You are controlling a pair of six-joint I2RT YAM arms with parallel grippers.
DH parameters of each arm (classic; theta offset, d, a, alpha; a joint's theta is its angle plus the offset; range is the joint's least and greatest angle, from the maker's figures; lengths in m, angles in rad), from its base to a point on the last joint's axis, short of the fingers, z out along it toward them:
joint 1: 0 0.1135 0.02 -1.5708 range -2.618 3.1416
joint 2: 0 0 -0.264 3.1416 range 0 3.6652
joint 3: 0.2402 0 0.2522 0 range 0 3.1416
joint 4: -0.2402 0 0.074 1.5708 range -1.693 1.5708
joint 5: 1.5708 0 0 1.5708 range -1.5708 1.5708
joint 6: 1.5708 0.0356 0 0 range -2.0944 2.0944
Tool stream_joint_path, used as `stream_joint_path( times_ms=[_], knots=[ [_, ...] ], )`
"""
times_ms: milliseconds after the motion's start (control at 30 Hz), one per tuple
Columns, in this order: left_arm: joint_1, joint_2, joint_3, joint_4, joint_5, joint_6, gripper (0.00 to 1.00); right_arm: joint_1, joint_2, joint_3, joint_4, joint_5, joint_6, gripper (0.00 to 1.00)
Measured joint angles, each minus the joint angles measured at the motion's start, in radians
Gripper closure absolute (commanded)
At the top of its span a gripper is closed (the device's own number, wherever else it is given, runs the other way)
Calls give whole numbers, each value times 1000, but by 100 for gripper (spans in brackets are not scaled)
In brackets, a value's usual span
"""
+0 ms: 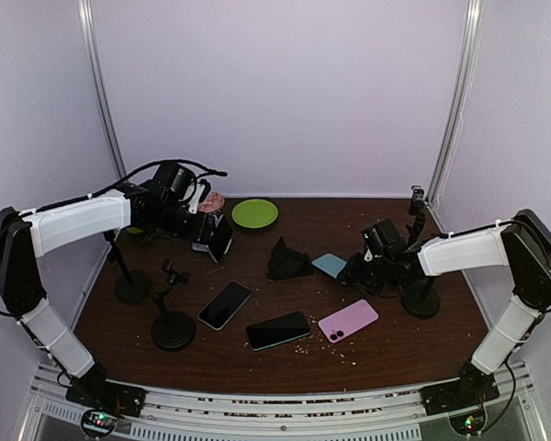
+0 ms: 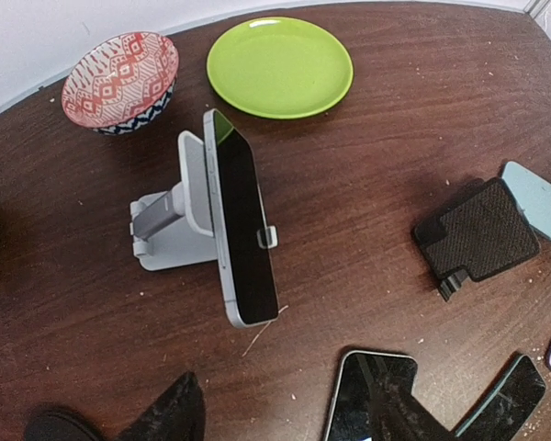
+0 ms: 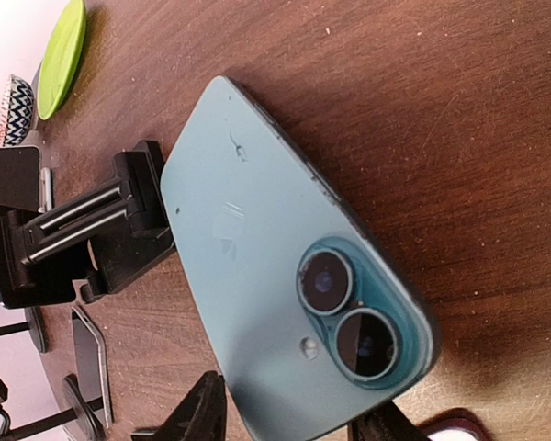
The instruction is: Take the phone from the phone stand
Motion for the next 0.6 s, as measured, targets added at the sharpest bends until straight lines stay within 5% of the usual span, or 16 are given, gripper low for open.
stream_joint_path(
  times_ms=[600],
  knots=[
    [40,204,100,3,50,37,37,-10,0,-47,14,-13,18,50]
  ],
)
